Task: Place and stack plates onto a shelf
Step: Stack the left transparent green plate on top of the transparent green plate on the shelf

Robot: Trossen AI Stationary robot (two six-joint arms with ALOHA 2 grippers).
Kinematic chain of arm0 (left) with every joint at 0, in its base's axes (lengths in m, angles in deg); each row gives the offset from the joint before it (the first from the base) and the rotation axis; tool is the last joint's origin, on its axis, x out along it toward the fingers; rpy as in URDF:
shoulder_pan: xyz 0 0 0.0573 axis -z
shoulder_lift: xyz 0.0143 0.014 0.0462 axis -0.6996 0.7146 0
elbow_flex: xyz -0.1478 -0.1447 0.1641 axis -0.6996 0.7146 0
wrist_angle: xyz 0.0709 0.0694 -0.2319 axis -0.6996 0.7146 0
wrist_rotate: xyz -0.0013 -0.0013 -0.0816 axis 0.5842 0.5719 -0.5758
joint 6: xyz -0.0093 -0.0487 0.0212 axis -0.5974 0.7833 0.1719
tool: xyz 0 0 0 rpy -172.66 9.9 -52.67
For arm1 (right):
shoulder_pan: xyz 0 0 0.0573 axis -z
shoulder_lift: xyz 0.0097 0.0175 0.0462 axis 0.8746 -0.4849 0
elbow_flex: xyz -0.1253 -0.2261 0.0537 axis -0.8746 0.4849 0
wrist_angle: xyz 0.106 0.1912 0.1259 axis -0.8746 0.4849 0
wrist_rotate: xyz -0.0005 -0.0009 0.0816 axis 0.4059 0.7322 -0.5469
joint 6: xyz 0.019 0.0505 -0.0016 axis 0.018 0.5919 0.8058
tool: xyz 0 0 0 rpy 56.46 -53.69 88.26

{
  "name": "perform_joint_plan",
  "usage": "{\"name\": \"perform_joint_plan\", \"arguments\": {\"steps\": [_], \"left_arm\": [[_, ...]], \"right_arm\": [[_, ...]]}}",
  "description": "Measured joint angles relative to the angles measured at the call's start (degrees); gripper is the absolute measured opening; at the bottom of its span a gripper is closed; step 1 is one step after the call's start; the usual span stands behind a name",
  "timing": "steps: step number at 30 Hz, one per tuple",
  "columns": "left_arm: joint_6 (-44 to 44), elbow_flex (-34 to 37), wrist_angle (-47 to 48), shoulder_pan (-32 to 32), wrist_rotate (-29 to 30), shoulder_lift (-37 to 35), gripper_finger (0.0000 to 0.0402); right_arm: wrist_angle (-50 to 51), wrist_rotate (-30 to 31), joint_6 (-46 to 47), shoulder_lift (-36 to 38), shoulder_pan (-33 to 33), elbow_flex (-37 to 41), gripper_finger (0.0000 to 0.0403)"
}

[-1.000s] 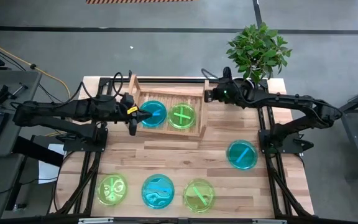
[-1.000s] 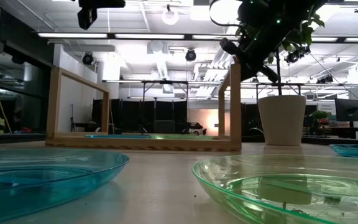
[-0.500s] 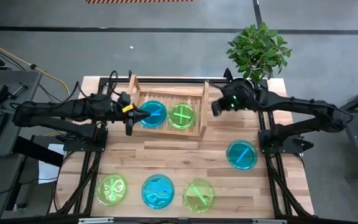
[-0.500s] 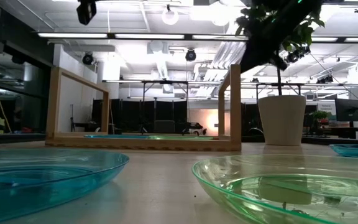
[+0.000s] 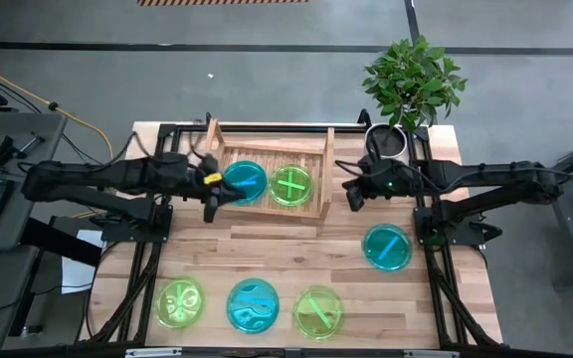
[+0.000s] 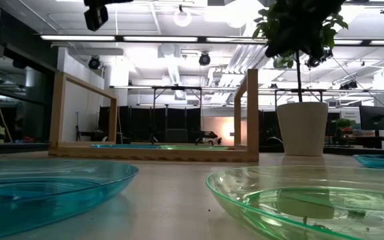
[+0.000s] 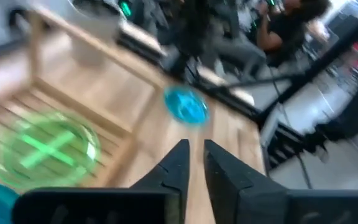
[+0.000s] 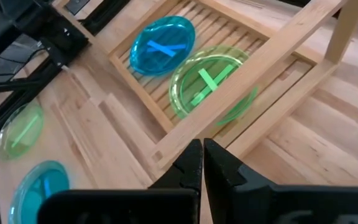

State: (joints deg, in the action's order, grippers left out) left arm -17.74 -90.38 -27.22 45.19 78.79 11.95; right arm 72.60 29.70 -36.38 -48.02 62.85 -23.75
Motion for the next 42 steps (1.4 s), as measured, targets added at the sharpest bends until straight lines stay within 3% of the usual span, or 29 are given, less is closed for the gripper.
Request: {"name": "perform_joint_plan", "arguments": {"steps": [4, 9, 12, 15, 20, 29, 36, 42], "left_arm": [[3.08, 0.00, 4.44, 1.83, -7.32, 4.10, 0.0096], [5.22, 0.00, 22.53, 8.52, -15.91, 8.84, 0.0158], [3.92, 0.07, 32.64, 14.40, -16.92, 11.56, 0.0180], [0.55, 0.07, 36.07, 19.71, -15.57, 13.75, 0.0190], [-5.91, 0.05, 35.01, 26.29, -12.22, 17.18, 0.0193], [-17.63, 0.04, 29.89, 35.49, -12.45, 23.92, 0.0193], [-18.84, 3.90, 22.87, 36.92, -17.34, 28.81, 0.0193], [-18.79, 6.94, 20.92, 36.90, -16.50, 30.92, 0.0193]], "right_arm": [[0.02, -0.01, 0.97, -0.02, -0.66, 0.00, 0.0000], [0.04, -0.04, 0.90, -0.02, -1.26, 0.00, 0.0000], [0.44, -0.04, 0.88, -0.02, -1.26, 0.00, 0.0000], [1.09, 1.15, 0.87, -0.02, -1.24, 0.00, 0.0000], [2.19, 2.58, 0.42, -0.02, -1.21, 0.00, 0.0000], [2.61, 2.59, 0.42, -0.09, -1.24, 0.00, 0.0000], [2.62, 2.60, 0.42, -0.09, -1.24, 0.00, 0.0000], [2.61, 2.60, 0.42, -0.24, -1.24, 0.00, 0.0000]]}}
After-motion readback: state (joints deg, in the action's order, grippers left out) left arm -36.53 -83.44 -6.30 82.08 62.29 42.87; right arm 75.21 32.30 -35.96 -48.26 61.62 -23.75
